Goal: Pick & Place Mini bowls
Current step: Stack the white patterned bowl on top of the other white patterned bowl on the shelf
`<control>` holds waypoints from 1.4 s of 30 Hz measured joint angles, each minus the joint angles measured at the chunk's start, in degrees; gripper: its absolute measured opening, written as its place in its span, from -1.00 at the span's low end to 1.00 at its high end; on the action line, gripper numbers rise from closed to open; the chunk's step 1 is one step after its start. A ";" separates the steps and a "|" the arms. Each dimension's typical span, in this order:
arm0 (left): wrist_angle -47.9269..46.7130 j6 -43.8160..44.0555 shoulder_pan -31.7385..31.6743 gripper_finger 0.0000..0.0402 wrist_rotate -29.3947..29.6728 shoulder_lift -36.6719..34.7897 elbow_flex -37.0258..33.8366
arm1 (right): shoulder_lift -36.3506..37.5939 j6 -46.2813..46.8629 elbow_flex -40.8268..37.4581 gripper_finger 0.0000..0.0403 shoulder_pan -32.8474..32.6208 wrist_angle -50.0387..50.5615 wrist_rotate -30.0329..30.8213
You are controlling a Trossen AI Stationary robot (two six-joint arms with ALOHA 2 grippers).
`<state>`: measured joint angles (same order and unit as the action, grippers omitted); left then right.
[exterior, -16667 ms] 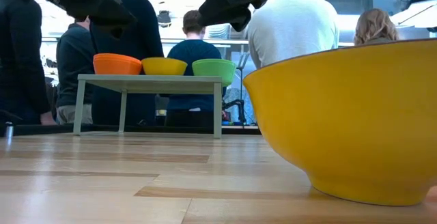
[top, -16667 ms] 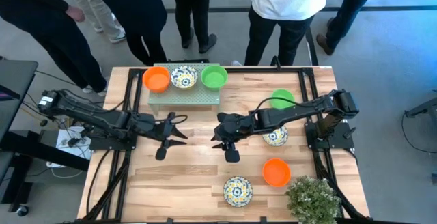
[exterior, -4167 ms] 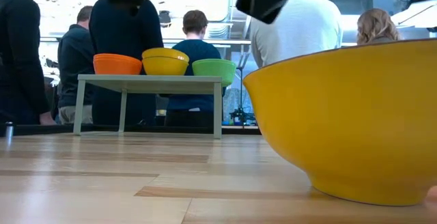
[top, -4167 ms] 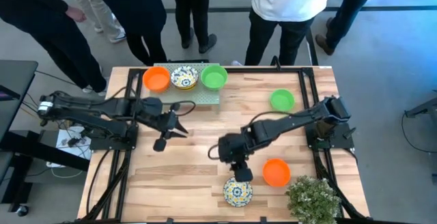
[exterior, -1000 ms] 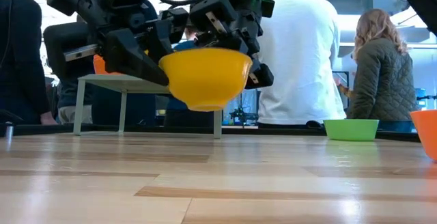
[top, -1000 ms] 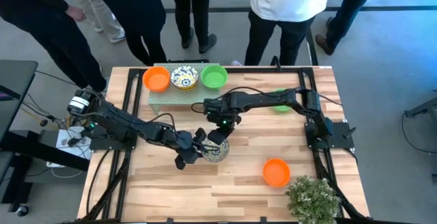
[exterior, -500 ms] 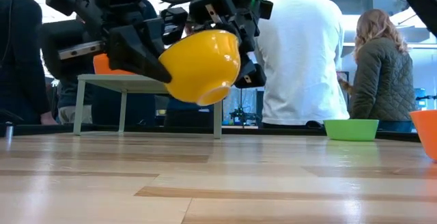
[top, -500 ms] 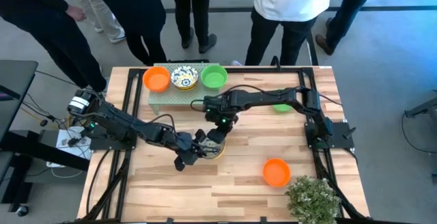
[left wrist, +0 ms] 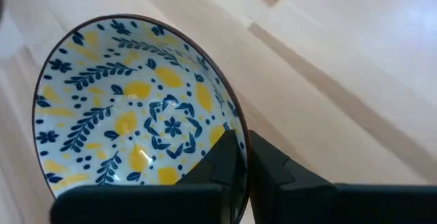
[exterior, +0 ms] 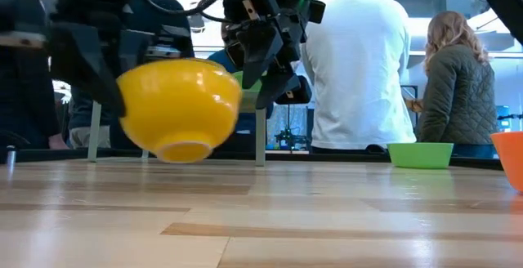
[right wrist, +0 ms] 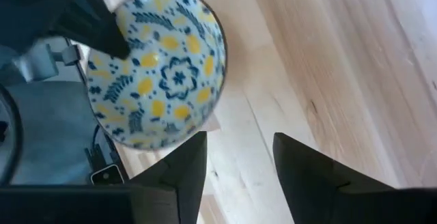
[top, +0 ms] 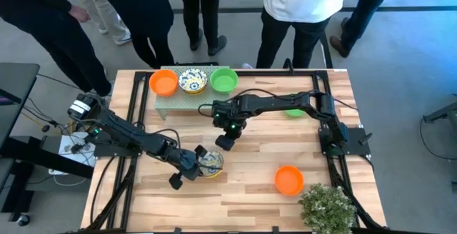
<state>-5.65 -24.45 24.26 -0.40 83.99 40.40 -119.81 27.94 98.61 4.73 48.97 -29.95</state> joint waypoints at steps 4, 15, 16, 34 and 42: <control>-4.62 6.92 1.00 -0.93 0.59 -6.47 0.00 | 0.00 -2.85 -0.02 -0.23 -0.70 0.04 2.29; -22.57 14.71 -0.67 -0.93 13.33 -30.78 0.63 | 0.82 -11.97 -0.15 -0.49 -3.81 0.77 9.30; -24.70 14.75 -1.12 -0.94 15.04 -31.81 1.27 | 1.61 -12.02 -0.15 -0.50 -4.06 0.72 10.74; -55.56 8.65 -18.78 -0.94 27.73 -22.27 31.24 | 23.59 -17.61 -23.63 -0.51 -6.56 -10.97 29.02; -55.73 -0.14 -35.32 -0.94 16.82 -17.78 34.81 | 36.67 -17.28 -43.63 -0.51 -5.14 -34.69 29.39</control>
<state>-61.38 -24.60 -11.06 16.42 66.21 75.21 -83.14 10.66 54.98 -0.42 14.28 -0.57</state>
